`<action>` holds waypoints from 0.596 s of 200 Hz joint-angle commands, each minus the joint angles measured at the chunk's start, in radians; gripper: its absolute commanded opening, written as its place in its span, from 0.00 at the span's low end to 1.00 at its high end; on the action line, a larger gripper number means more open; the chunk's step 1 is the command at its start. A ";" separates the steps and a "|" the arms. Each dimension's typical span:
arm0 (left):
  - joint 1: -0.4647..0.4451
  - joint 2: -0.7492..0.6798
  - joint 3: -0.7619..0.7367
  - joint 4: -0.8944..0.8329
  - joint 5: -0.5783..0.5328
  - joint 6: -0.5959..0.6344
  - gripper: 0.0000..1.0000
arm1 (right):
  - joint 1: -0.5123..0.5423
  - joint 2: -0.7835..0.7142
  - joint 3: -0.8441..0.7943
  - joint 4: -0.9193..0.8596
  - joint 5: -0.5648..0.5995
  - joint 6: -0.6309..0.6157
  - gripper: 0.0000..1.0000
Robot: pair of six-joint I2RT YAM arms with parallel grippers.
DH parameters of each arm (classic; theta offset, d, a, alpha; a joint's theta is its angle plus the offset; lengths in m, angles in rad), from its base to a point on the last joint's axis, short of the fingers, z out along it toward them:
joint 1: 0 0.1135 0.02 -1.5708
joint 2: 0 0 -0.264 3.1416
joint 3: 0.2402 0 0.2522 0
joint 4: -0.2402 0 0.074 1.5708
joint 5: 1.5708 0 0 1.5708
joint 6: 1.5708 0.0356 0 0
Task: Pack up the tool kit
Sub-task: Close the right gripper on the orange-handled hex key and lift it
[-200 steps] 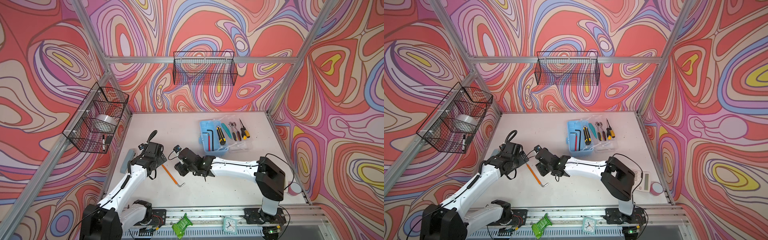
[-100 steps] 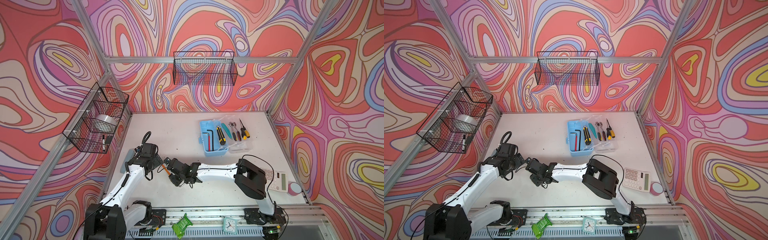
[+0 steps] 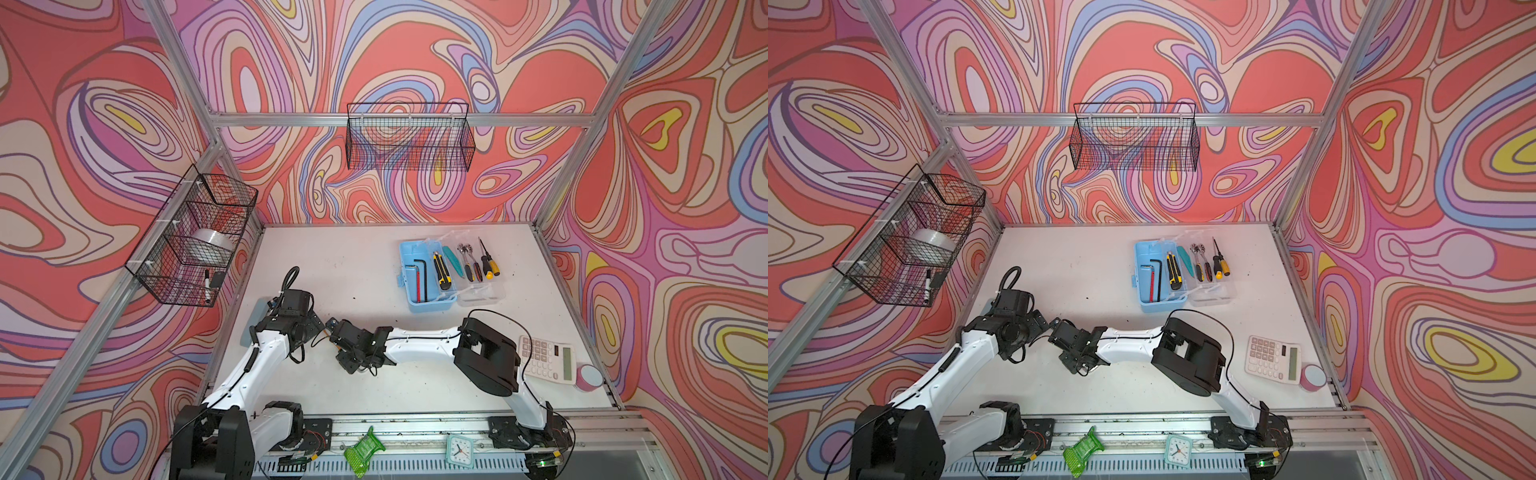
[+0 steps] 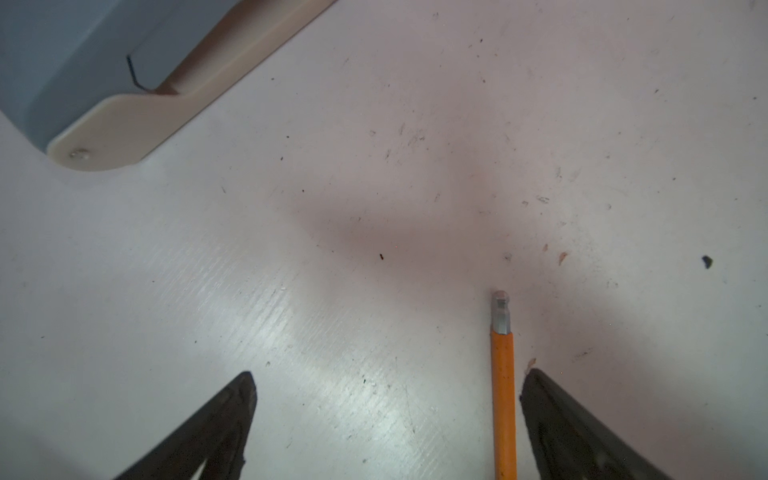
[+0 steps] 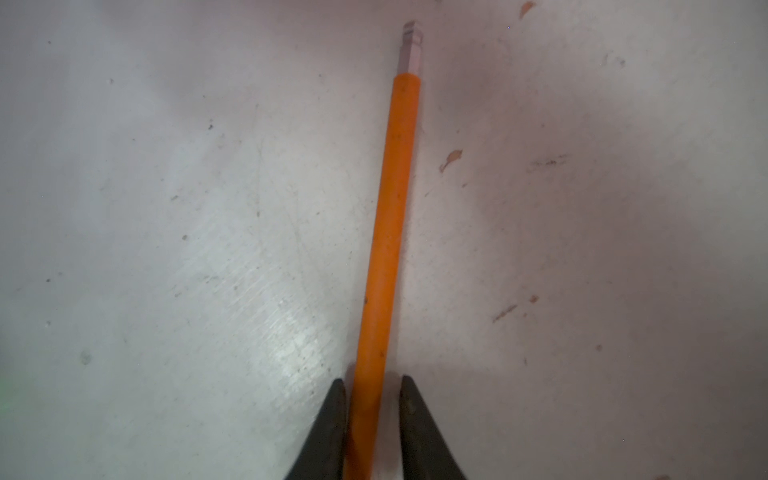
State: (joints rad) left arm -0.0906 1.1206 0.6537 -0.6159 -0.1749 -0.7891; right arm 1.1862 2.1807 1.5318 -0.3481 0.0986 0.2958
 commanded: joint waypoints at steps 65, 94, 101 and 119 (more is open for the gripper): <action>0.006 -0.012 -0.004 -0.011 0.023 0.002 1.00 | -0.084 -0.103 -0.219 0.029 0.067 0.061 0.11; 0.005 0.000 -0.008 0.014 0.060 -0.010 1.00 | -0.138 -0.168 -0.310 0.035 0.100 0.062 0.09; 0.005 0.004 -0.009 0.022 0.069 -0.012 0.99 | -0.147 -0.181 -0.326 0.034 0.107 0.062 0.09; 0.005 0.011 -0.014 0.042 0.098 -0.018 0.99 | -0.158 -0.207 -0.355 0.028 0.129 0.054 0.11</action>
State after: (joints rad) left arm -0.0906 1.1210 0.6533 -0.5991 -0.1192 -0.7898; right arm 1.0439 1.9953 1.2324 -0.2543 0.1680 0.3431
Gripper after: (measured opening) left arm 0.993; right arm 0.111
